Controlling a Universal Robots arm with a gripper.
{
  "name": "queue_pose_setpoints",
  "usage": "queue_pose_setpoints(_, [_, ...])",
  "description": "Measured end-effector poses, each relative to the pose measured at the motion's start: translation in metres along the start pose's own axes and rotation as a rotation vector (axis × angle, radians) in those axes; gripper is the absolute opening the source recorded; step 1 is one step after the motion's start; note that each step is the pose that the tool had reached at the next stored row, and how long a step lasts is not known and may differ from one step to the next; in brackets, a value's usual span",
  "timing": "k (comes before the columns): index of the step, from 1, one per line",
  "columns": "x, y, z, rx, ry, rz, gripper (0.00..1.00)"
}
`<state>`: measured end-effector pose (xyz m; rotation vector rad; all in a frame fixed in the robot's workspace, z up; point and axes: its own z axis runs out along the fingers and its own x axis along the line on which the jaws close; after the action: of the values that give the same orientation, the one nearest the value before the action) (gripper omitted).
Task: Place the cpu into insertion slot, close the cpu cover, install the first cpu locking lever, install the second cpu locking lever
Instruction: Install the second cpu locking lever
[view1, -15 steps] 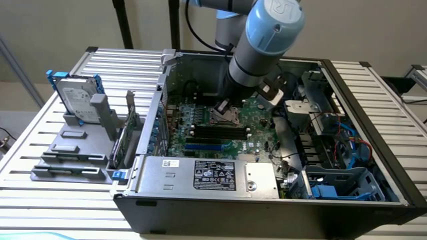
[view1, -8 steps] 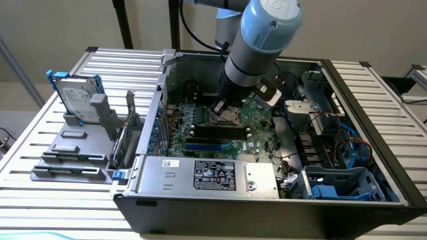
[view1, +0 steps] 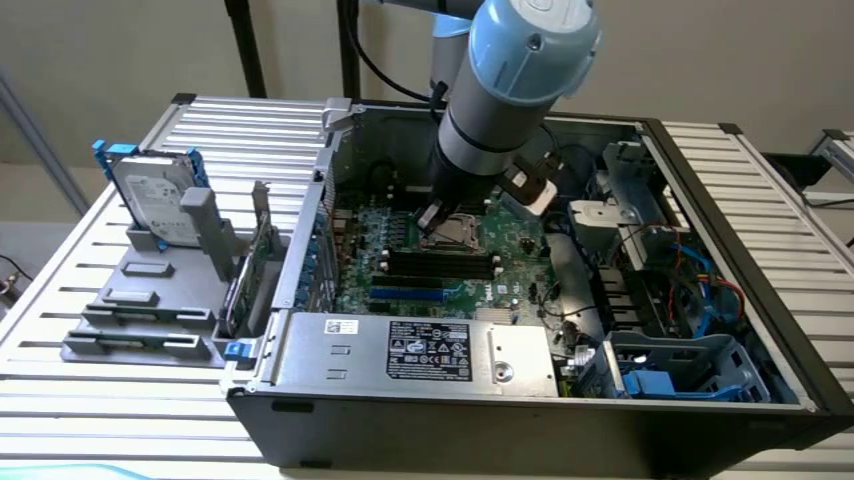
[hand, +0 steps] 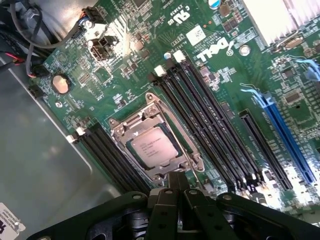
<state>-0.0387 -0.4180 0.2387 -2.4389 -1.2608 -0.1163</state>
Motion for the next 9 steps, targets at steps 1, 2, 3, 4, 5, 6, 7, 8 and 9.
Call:
queue_pose_setpoints(1, [-0.0019, -0.0003, -0.0018, -0.0001, -0.0002, 0.0, 0.11])
queue_pose_setpoints(2, [-0.0037, -0.0007, -0.0034, -0.0002, -0.0004, 0.0, 0.11])
queue_pose_setpoints(3, [-0.0056, -0.001, -0.0049, -0.0003, -0.0005, 0.0, 0.11])
queue_pose_setpoints(4, [-0.0072, -0.0013, -0.0064, -0.0004, -0.0005, 0.0, 0.11])
queue_pose_setpoints(5, [-0.0085, -0.0015, -0.0076, -0.0003, -0.0007, 0.0, 0.11])
queue_pose_setpoints(6, [-0.0095, -0.0017, -0.008, -0.0002, -0.0008, 0.0, 0.11])
queue_pose_setpoints(7, [-0.0102, -0.0019, -0.008, -0.0001, -0.0008, 0.0, 0.11])
queue_pose_setpoints(8, [-0.0107, -0.0022, -0.008, -0.0001, -0.0007, 0.0, 0.11])
queue_pose_setpoints(9, [-0.0111, -0.0025, -0.0078, -0.0001, -0.0008, 0.0, 0.11])
